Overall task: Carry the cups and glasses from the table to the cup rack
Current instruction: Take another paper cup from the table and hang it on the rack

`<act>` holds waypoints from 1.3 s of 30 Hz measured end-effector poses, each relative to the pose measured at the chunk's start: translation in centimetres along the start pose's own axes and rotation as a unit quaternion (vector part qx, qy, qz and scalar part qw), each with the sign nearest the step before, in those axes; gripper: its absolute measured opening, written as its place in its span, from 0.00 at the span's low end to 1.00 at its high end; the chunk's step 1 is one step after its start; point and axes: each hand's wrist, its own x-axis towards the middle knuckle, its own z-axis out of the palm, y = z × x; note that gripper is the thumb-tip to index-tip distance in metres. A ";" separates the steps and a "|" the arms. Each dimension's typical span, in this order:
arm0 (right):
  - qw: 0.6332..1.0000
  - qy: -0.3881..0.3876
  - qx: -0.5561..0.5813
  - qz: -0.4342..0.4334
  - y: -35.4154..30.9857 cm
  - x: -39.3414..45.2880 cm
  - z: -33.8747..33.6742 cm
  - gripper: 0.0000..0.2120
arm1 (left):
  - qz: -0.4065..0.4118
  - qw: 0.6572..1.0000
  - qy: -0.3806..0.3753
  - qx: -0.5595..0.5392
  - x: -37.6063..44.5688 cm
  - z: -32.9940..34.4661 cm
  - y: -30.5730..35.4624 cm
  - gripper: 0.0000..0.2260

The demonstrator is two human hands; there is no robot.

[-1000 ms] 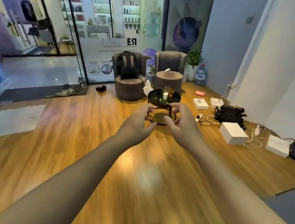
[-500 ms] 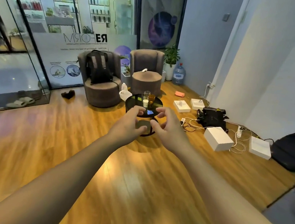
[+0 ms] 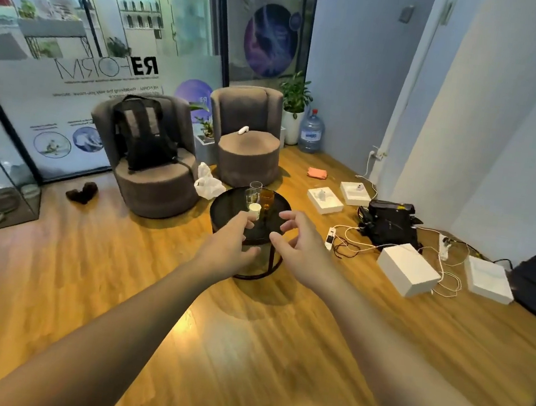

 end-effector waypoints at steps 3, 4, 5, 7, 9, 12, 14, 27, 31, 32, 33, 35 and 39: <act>1.000 0.000 -0.001 0.015 2.2 6.1 0.7 0.20 | -0.004 1.000 -0.027 0.004 6.1 0.8 -1.9 0.29; 1.000 -0.002 0.000 0.020 3.0 8.3 0.8 0.20 | -0.008 0.999 -0.031 0.004 8.4 1.2 -2.6 0.29; 1.000 -0.003 -0.001 0.025 3.9 10.6 1.0 0.21 | -0.013 0.999 -0.032 0.007 10.6 1.7 -3.3 0.29; 1.000 -0.008 -0.006 0.027 6.0 15.5 1.5 0.21 | -0.017 0.999 -0.028 0.015 15.5 2.7 -4.7 0.29; 0.999 -0.017 -0.005 0.030 8.0 20.0 2.0 0.21 | -0.025 0.999 -0.030 0.010 20.1 3.5 -5.9 0.28; 0.998 -0.034 0.000 0.049 11.1 27.8 2.6 0.21 | -0.056 0.998 -0.042 0.006 27.7 4.9 -7.8 0.29; 0.997 -0.051 -0.002 0.059 12.7 32.3 2.8 0.22 | -0.079 0.995 -0.053 0.007 32.1 5.5 -8.8 0.29; 0.987 -0.111 -0.048 0.106 22.7 54.0 8.8 0.22 | -0.203 0.976 -0.066 -0.045 52.3 11.5 -19.0 0.34; 0.982 -0.119 -0.052 0.135 27.0 58.7 12.9 0.24 | -0.228 0.968 -0.101 -0.043 57.9 14.5 -24.6 0.35; 0.981 -0.126 -0.049 0.142 28.1 59.9 14.0 0.24 | -0.232 0.965 -0.112 -0.043 59.3 15.4 -26.2 0.35; 0.978 -0.133 -0.048 0.151 28.9 60.9 14.9 0.24 | -0.237 0.963 -0.121 -0.044 60.4 16.0 -27.6 0.35; 0.972 -0.144 -0.044 0.181 31.3 63.4 17.2 0.25 | -0.246 0.957 -0.147 -0.051 63.4 17.8 -31.0 0.35; 0.960 -0.160 -0.041 0.226 35.7 67.9 21.8 0.26 | -0.252 0.946 -0.202 -0.035 68.3 21.2 -37.4 0.36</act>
